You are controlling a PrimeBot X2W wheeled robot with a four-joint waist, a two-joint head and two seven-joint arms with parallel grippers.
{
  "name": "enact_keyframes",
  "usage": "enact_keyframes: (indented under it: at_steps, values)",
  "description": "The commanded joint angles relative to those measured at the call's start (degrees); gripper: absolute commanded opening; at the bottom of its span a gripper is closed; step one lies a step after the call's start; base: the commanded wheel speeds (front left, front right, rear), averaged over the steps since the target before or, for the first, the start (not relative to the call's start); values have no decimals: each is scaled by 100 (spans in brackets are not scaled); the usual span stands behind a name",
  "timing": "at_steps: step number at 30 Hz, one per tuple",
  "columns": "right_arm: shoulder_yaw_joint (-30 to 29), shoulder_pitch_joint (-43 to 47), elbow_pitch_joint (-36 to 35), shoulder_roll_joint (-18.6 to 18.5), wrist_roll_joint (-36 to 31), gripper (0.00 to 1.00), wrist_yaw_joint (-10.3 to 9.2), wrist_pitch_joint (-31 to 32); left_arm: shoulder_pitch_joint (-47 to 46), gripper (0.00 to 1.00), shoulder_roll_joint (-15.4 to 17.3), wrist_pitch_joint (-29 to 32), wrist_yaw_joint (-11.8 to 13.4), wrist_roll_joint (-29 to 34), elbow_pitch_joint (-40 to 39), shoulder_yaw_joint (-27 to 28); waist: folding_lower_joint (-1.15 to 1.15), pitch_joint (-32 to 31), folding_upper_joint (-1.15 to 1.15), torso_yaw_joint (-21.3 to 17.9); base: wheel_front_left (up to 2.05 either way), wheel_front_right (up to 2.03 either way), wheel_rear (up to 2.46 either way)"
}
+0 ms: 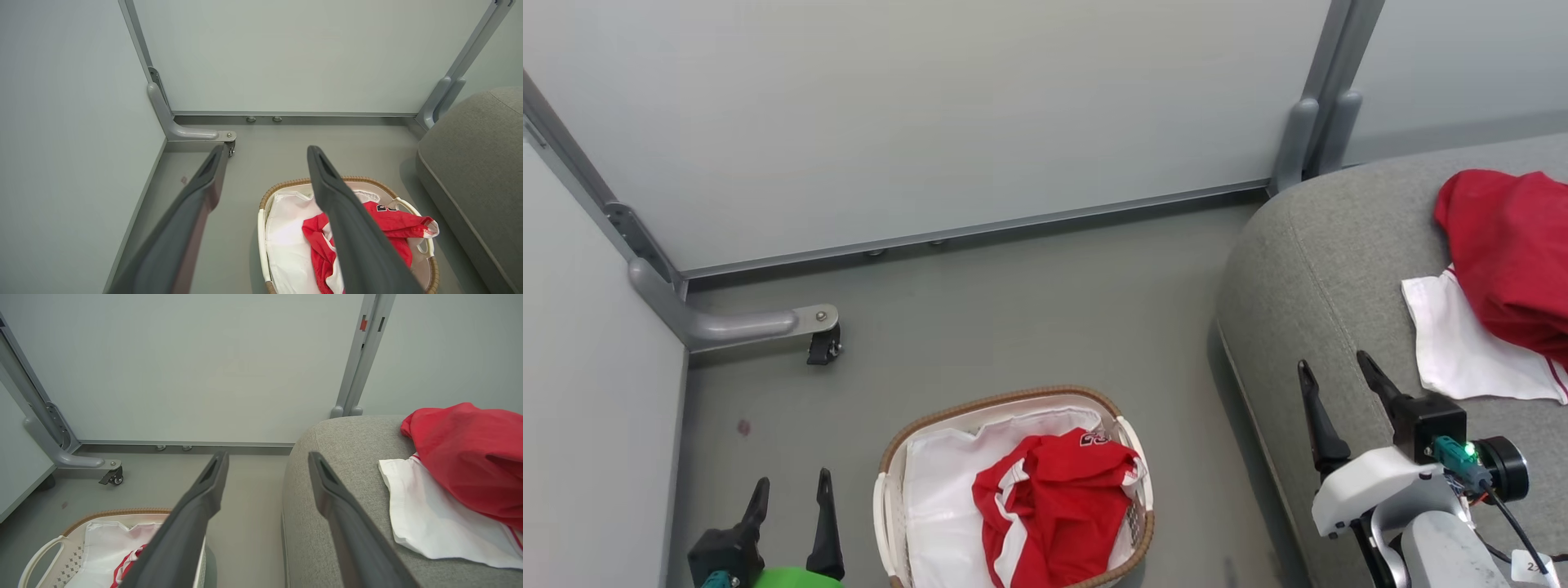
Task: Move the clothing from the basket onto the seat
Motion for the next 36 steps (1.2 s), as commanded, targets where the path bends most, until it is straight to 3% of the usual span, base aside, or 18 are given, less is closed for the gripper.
enact_keyframes:
  at_steps: [1, 10, 24, 36]
  values:
    - [-7, 92, 0, -15, 38, 100, -8, -2, 100, 100, 3, 3, 20, -58, 0, -32, 0, -69, 0, 66, 0, 0, 0]
    - [48, -159, -167, -12, 98, 100, -8, -2, -197, 100, 5, 3, -119, -177, 98, -367, 0, 312, 0, 6, 0, 0, 0]
    - [342, -1422, -983, -11, 442, 100, -8, -2, -2015, 100, 23, 3, -197, -158, 645, -1188, 0, 2190, 0, -572, 0, 0, 0]
    - [672, -2217, -1726, -6, 909, 100, -8, -2, -3327, 100, 459, 3, -196, -355, 1512, -1883, 0, 3595, 0, -1188, 0, 0, 0]
